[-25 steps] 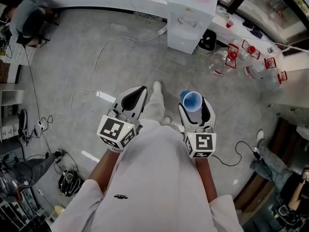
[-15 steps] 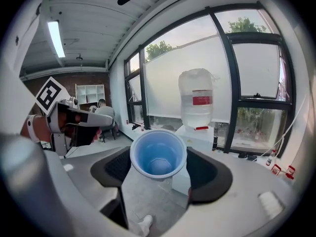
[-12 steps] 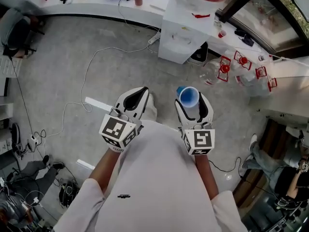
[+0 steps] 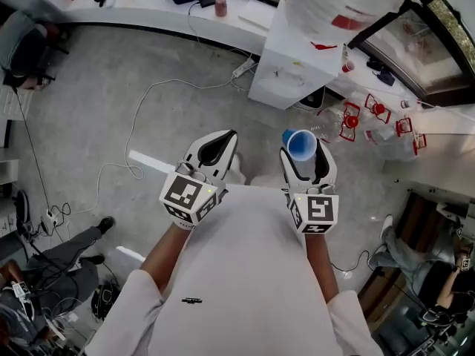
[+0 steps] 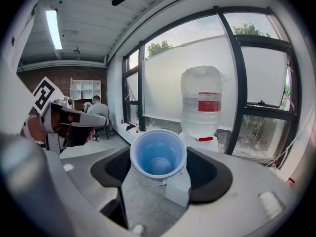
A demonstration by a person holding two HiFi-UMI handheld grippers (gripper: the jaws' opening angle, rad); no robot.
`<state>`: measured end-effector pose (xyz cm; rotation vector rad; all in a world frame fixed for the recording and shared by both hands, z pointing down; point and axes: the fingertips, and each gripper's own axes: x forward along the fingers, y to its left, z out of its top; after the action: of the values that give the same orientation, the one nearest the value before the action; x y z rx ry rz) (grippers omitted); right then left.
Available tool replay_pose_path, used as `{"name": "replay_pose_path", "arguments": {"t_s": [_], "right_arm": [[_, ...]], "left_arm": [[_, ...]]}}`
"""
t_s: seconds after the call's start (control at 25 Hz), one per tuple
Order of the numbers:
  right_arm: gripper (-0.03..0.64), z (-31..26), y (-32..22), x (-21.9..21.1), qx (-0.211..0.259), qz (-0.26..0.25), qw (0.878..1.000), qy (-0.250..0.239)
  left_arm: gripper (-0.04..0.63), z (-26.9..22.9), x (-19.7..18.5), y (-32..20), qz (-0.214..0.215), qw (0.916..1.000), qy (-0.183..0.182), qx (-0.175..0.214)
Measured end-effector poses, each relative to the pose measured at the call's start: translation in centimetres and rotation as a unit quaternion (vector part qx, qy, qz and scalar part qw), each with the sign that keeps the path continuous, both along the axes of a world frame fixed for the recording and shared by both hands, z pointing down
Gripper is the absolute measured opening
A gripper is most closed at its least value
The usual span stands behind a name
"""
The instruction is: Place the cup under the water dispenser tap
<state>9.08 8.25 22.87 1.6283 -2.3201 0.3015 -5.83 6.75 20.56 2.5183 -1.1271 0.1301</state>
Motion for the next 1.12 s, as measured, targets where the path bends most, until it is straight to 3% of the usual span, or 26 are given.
{"name": "replay_pose_path", "arguments": {"t_s": [0.76,1.12], "right_arm": [[0.362,4.1,-6.3,2.0,-0.029,-0.013,0.999,-0.008],[0.362,6.0,-9.0,2.3,-0.036,-0.025,0.999,-0.02]], "left_arm": [[0.0,3.4,5.2,-5.1,0.03,0.9984,-0.019,-0.044],[0.0,5.1,5.8,-6.8,0.015,0.9976,-0.036,-0.057]]}}
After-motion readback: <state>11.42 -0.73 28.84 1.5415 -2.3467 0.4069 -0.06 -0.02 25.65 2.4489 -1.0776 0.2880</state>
